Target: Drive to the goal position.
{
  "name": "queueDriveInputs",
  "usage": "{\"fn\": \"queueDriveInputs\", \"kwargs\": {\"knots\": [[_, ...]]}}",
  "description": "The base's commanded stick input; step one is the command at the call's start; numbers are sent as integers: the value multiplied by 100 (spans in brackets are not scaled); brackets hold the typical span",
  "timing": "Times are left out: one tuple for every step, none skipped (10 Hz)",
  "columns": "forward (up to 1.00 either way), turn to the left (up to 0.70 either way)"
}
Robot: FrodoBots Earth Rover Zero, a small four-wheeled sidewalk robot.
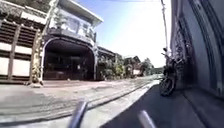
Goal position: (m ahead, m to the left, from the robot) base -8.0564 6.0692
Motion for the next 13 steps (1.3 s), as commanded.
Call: {"fn": "queueDriveInputs", "kwargs": {"knots": [[70,33],[70,33],[70,33],[70,33],[70,33],[70,33],[70,33],[70,33],[70,33],[70,33],[70,33],[70,33],[70,33]]}}
